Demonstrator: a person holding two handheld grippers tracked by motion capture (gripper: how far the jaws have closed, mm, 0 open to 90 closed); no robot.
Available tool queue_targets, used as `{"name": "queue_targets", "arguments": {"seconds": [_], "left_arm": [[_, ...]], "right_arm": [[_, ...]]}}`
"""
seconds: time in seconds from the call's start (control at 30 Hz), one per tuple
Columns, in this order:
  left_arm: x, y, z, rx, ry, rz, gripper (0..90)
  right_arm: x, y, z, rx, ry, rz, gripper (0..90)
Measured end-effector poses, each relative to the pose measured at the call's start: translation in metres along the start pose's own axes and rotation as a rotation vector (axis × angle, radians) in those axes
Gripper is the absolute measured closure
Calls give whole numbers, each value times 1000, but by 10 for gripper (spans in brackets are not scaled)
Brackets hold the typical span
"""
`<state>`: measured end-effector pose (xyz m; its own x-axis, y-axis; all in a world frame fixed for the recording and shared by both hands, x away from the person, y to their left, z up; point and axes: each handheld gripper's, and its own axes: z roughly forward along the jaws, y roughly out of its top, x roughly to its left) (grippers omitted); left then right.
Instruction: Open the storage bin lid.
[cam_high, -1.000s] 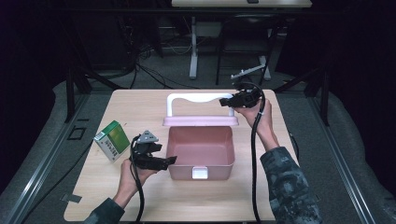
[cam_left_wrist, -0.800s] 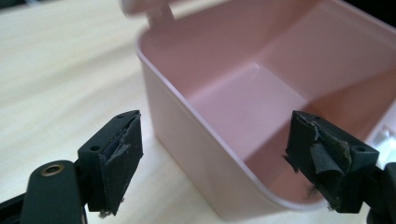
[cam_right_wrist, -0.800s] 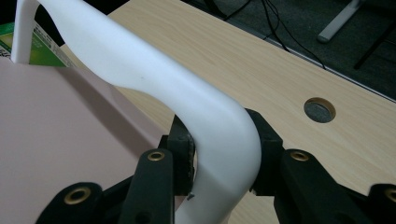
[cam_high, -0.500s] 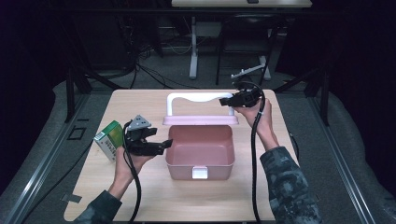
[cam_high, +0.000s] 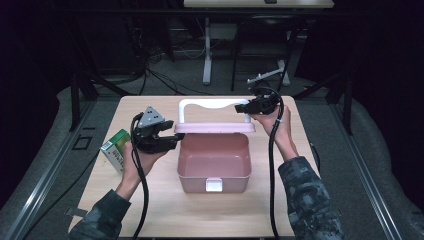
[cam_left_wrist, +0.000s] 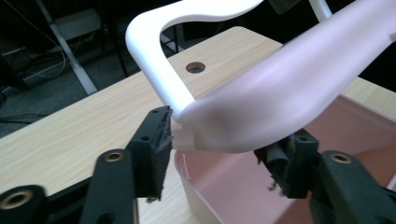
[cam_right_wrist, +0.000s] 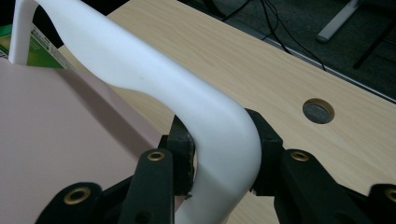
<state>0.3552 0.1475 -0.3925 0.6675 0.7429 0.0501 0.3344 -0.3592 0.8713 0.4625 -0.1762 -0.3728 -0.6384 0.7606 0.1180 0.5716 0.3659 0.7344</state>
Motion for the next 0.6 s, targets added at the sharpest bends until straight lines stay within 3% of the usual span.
{"name": "queue_targets", "arguments": {"seconds": [0.13,0.37,0.6], "left_arm": [[-1,2,5,7,9,24,549],[-4,3,13,8,59,30,611],[-4,3,14,9,95,12,678]], "right_arm": [[0,1,0,-2,-2,-1,674],[-1,1,2,-2,-6,7,673],[0,1,-1,-7,-4,3,671]]}}
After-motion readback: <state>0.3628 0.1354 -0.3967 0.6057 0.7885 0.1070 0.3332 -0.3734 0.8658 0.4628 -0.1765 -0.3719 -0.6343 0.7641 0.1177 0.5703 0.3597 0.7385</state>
